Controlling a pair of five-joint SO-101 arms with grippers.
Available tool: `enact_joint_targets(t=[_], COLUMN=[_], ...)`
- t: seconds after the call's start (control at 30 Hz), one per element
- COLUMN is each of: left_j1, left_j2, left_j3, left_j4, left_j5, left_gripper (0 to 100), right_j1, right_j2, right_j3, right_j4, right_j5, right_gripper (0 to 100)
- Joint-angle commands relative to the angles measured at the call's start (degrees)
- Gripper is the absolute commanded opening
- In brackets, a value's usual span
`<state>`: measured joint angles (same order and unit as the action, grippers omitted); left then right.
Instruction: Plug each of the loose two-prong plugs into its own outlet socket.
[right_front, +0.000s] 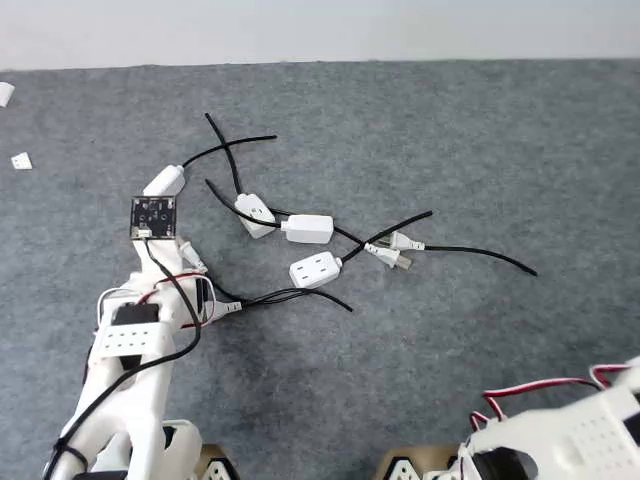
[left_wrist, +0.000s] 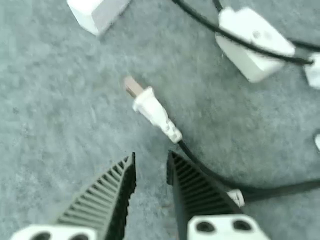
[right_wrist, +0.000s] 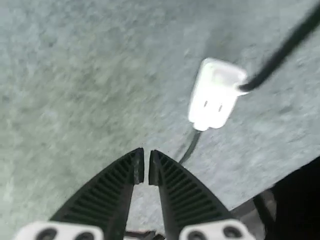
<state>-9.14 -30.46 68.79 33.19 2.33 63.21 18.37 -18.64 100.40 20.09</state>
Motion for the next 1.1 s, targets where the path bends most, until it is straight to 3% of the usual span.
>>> enact_joint_targets(t=[0.0,0.1,0.3,0.43,0.6,0.73,1.07], left_j1=[1.76,3.69,4.31,8.44,18.02,24.35,27.43], left_j2=[1.41,7.30,17.32,16.44,13.36,15.12,35.96], left_j3=[-4.62,-8.92,-23.52,-25.80,-27.21,-32.48,-53.49], left_j4=[2.73,3.96,17.05,18.46,19.34,23.21,28.66], left_j5=[0.44,0.62,-2.02,-10.11,-10.11,-7.12,-19.08], left_gripper=[9,4,1,2,8,20,19], right_j1=[-3.74,-9.10,-18.33,-20.35,-20.35,-20.00,-15.87], right_j2=[-6.29,-13.32,-34.42,-45.49,-49.01,-45.41,-36.26], right_j3=[8.79,19.16,41.14,58.64,76.04,80.18,76.22], right_j4=[1.01,-3.30,-13.58,-22.55,-38.55,-44.62,-44.97], right_j5=[-2.64,-6.33,-13.36,-13.10,-6.59,-2.37,0.97], right_gripper=[0.8,0.8,0.8,1.0,1.2,1.2,1.1])
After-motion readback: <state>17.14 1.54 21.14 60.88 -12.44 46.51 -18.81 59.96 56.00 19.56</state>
